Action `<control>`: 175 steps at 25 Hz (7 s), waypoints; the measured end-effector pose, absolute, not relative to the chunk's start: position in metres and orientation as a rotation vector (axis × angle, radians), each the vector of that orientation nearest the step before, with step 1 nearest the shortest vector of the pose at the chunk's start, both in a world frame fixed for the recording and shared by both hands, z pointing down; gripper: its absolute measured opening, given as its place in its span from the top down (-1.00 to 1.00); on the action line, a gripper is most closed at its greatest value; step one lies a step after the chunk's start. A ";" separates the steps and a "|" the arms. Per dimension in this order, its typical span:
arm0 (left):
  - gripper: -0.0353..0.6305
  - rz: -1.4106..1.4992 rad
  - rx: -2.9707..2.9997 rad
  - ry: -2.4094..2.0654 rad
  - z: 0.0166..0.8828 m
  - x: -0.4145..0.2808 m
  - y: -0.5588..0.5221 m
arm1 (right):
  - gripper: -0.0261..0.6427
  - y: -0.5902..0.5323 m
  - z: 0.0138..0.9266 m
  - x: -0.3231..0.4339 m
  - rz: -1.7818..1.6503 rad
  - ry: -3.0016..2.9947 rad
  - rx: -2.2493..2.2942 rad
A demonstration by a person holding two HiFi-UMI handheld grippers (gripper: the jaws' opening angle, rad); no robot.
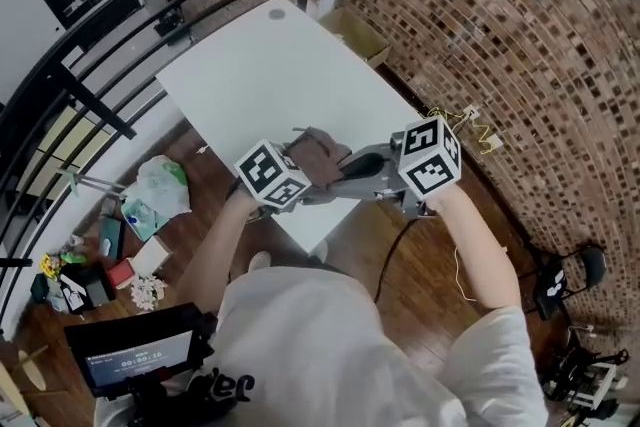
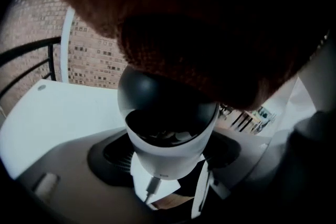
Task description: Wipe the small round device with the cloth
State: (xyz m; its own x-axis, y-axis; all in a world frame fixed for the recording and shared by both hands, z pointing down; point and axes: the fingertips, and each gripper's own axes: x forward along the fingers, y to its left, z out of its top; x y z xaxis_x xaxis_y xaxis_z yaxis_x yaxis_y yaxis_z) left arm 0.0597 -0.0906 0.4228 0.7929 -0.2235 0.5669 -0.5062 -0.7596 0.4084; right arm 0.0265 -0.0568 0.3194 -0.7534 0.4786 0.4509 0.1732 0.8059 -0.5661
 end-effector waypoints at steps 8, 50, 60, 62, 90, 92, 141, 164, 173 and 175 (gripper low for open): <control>-0.31 -0.044 2.346 -0.419 0.347 0.052 -0.107 | 0.80 -0.157 0.284 0.081 0.957 -2.914 0.094; -0.30 -1.193 1.661 -0.012 0.247 -0.002 -0.140 | 0.81 -0.106 0.243 0.017 0.280 -3.168 0.204; -0.30 -1.208 1.670 0.016 0.252 -0.006 -0.134 | 0.81 -0.091 0.257 0.047 0.537 -3.257 0.302; -0.30 -1.205 1.701 0.072 0.245 -0.006 -0.126 | 0.81 -0.120 0.246 0.068 0.568 -3.286 0.474; -0.30 0.384 2.380 -0.858 0.545 0.059 -0.151 | 0.80 -0.100 0.457 0.149 1.149 -2.759 0.990; -0.30 0.556 2.427 -0.884 0.581 0.062 -0.151 | 0.80 -0.106 0.475 0.157 1.153 -2.716 1.039; -0.33 0.257 2.232 -1.475 0.569 0.000 -0.094 | 0.79 -0.177 0.551 -0.076 0.229 -1.950 -1.138; -0.27 0.115 2.071 -1.668 0.570 -0.022 -0.050 | 0.79 -0.106 0.614 -0.021 0.261 -1.192 -1.574; -0.25 0.131 2.171 -1.566 0.551 0.005 -0.082 | 0.79 -0.165 0.615 -0.014 0.412 -1.609 -1.328; -0.25 0.140 2.193 -1.539 0.548 0.007 -0.084 | 0.79 -0.173 0.616 0.000 0.458 -1.681 -1.270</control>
State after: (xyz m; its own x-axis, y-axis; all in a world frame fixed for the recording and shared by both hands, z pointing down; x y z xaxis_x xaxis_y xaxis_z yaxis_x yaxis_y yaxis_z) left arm 0.0074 -0.0842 0.5482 0.3707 -0.8662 0.3350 -0.9126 -0.2726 0.3048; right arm -0.0001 -0.1729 0.6158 -0.0140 0.8899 0.4559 0.5359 0.3916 -0.7480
